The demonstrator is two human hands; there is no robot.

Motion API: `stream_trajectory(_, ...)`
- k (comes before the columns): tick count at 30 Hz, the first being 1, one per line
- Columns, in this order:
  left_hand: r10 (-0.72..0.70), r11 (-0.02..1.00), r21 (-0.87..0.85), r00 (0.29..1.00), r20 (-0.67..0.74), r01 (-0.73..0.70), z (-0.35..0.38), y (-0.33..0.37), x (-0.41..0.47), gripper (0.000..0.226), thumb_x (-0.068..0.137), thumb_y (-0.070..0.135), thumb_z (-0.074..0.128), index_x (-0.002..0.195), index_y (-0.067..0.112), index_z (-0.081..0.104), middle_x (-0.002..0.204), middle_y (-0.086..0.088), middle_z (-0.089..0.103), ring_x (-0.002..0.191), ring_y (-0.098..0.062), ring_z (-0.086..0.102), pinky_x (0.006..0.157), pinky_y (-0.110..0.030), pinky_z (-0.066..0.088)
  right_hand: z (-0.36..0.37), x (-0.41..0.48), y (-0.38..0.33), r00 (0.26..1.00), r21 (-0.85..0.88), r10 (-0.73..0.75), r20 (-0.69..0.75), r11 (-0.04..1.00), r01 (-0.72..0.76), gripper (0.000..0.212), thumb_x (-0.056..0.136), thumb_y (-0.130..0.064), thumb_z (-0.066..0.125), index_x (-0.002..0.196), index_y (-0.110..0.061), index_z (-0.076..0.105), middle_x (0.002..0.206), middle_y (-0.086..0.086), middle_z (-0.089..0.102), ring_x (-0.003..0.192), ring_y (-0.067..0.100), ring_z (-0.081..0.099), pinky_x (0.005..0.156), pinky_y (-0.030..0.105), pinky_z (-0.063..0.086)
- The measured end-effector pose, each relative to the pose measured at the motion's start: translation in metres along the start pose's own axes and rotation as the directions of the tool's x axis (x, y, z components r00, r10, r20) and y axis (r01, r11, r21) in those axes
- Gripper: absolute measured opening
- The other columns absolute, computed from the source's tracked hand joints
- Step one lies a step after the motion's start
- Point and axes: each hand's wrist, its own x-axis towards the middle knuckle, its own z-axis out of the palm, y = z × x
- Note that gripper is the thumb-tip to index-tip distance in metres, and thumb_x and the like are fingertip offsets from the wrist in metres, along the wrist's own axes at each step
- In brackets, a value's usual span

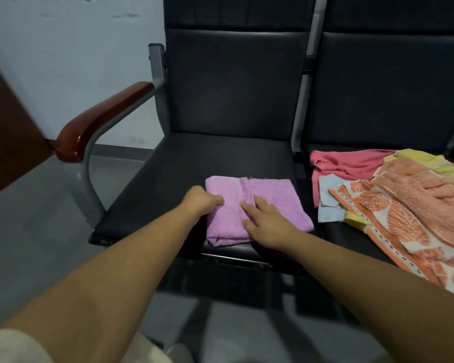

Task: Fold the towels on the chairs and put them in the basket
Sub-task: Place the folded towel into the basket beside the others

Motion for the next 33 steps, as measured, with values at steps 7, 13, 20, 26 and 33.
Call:
stream_trajectory(7, 0.161, 0.964, 0.225, 0.985, -0.055, -0.145, -0.036, -0.014, -0.011, 0.044, 0.090, 0.025, 0.061, 0.128, 0.006, 0.050, 0.117, -0.014, 0.060, 0.097, -0.026, 0.058, 0.072, -0.033, 0.043, 0.013, 0.009, -0.045, 0.999, 0.181, -0.039, 0.012, 0.983, 0.036, 0.058, 0.103, -0.039, 0.043, 0.157, -0.027, 0.024, 0.167, 0.007, -0.001, 0.154, 0.024, 0.000, 0.123, 0.039, 0.005)
stream_trajectory(13, 0.221, 0.901, 0.410, 0.964, -0.149, -0.143, -0.075, -0.024, -0.021, 0.047, 0.090, 0.031, 0.060, 0.127, 0.005, 0.049, 0.117, -0.018, 0.062, 0.091, -0.027, 0.055, 0.072, -0.033, 0.041, 0.023, 0.021, -0.082, 0.993, 0.502, -0.015, -0.118, 0.862, 0.073, 0.038, 0.096, -0.020, 0.054, 0.132, -0.009, 0.061, 0.138, 0.007, 0.055, 0.125, 0.024, 0.053, 0.100, 0.024, 0.037)
stream_trajectory(20, 0.368, 0.929, 0.080, 0.927, -0.068, -0.362, -0.060, 0.015, -0.031, 0.032, 0.090, 0.038, 0.069, 0.105, 0.013, 0.058, 0.095, 0.000, 0.069, 0.075, -0.011, 0.063, 0.063, -0.027, 0.049, -0.020, 0.025, -0.066, 0.981, 0.990, 0.180, 0.074, 0.101, -0.093, 0.038, 0.098, -0.043, 0.057, 0.084, -0.009, 0.067, 0.070, 0.005, 0.068, 0.071, 0.018, 0.064, 0.074, 0.033, 0.054)
stream_trajectory(26, 0.297, 0.945, -0.176, 0.950, 0.097, -0.277, -0.033, 0.032, -0.037, 0.028, 0.098, 0.030, 0.062, 0.106, 0.003, 0.062, 0.094, -0.007, 0.077, 0.064, -0.012, 0.070, 0.070, -0.031, 0.058, -0.026, 0.026, -0.023, 0.930, 0.875, 0.354, 0.098, 0.414, -0.250, 0.041, 0.087, -0.033, 0.075, 0.113, -0.002, 0.065, 0.101, 0.013, 0.073, 0.093, 0.028, 0.071, 0.087, 0.043, 0.058)
stream_trajectory(33, 0.109, 0.992, 0.069, 0.994, -0.003, -0.108, -0.020, 0.012, -0.020, 0.020, 0.092, 0.024, 0.061, 0.082, 0.008, 0.059, 0.100, -0.019, 0.072, 0.091, -0.030, 0.072, 0.083, -0.043, 0.061, -0.030, 0.032, -0.021, 0.926, 0.792, 0.363, -0.102, 0.593, -0.145, 0.027, 0.093, -0.027, 0.064, 0.112, -0.009, 0.054, 0.099, 0.004, 0.061, 0.083, 0.015, 0.060, 0.062, 0.028, 0.046)
